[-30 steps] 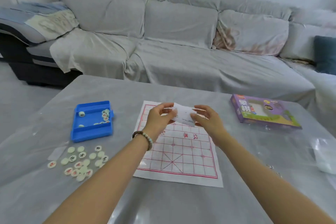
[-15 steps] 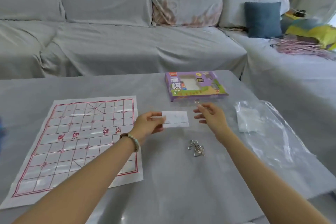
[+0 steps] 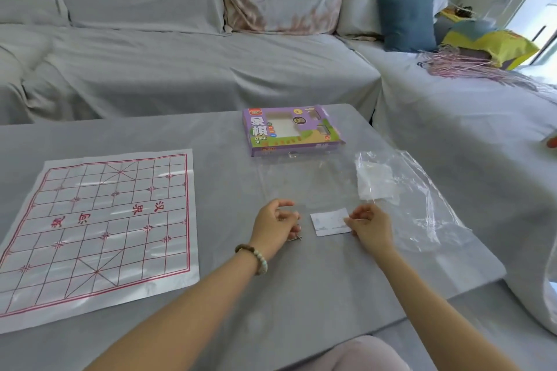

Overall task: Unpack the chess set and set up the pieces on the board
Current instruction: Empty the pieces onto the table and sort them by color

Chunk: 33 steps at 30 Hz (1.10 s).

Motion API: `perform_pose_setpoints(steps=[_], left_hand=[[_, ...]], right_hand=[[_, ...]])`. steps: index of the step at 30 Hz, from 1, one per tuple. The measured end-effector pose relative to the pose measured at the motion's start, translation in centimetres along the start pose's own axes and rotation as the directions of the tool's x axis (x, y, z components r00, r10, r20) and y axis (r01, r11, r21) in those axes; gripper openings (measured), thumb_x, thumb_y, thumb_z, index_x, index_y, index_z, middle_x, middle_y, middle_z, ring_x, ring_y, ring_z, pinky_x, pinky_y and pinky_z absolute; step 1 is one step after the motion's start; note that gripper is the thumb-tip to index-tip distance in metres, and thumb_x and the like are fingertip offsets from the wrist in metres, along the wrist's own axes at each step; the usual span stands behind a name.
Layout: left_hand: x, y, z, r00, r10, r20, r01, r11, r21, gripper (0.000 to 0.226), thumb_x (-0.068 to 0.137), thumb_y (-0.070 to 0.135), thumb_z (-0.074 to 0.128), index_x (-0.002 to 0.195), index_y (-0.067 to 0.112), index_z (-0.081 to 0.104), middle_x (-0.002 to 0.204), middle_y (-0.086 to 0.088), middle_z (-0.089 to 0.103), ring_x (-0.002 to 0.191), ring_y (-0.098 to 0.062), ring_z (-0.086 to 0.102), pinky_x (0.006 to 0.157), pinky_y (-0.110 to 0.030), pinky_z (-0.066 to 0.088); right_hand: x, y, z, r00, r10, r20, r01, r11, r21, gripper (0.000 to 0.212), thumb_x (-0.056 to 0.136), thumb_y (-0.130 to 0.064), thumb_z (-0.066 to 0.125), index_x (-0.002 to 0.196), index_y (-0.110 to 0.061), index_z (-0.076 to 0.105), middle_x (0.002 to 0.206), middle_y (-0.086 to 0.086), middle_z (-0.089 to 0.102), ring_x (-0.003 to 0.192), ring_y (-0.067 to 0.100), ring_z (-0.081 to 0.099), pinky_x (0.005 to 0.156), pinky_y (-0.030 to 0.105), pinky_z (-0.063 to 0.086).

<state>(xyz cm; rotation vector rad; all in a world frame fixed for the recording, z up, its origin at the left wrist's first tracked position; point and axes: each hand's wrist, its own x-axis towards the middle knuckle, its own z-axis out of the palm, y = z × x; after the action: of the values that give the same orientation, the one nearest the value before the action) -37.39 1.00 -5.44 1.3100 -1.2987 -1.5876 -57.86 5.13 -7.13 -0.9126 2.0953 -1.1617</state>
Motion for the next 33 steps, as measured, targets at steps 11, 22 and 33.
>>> perform_pose_setpoints(steps=[11, 22, 33], left_hand=[[-2.2, -0.5, -9.7, 0.969, 0.123, -0.216, -0.077, 0.975, 0.209, 0.017, 0.091, 0.013, 0.052, 0.107, 0.018, 0.054, 0.097, -0.005, 0.063, 0.075, -0.017, 0.063, 0.071, -0.035, 0.055], [-7.4, 0.6, -31.9, 0.85, 0.276, -0.449, -0.136, 0.938, 0.318, 0.025, 0.093, 0.024, 0.053, 0.117, 0.017, 0.055, 0.108, 0.0, 0.057, 0.098, -0.018, 0.056, 0.072, -0.019, 0.046], [-14.0, -5.4, -58.0, 0.694, 0.364, -0.622, 0.198, 0.733, 0.651, 0.045, 0.093, 0.034, 0.05, 0.131, 0.011, 0.046, 0.134, -0.007, 0.049, 0.126, -0.027, 0.04, 0.105, -0.037, 0.031]], right_hand=[[-2.1, -2.5, 2.3, 0.959, -0.257, -0.12, 0.235, 0.957, -0.173, 0.013, 0.082, -0.008, 0.064, 0.086, -0.014, 0.053, 0.09, 0.0, 0.053, 0.077, 0.018, 0.048, 0.068, 0.026, 0.034], [-12.1, -15.1, 22.4, 0.838, -0.472, 0.273, 0.488, 0.873, 0.011, 0.005, 0.088, -0.013, 0.059, 0.09, -0.017, 0.055, 0.089, -0.004, 0.059, 0.075, 0.01, 0.053, 0.063, 0.013, 0.04], [-25.6, -23.9, 47.8, 0.524, -0.52, 0.675, 0.607, 0.784, 0.132, 0.028, 0.096, -0.032, 0.048, 0.119, -0.019, 0.055, 0.121, -0.005, 0.056, 0.108, 0.01, 0.053, 0.089, 0.021, 0.042]])
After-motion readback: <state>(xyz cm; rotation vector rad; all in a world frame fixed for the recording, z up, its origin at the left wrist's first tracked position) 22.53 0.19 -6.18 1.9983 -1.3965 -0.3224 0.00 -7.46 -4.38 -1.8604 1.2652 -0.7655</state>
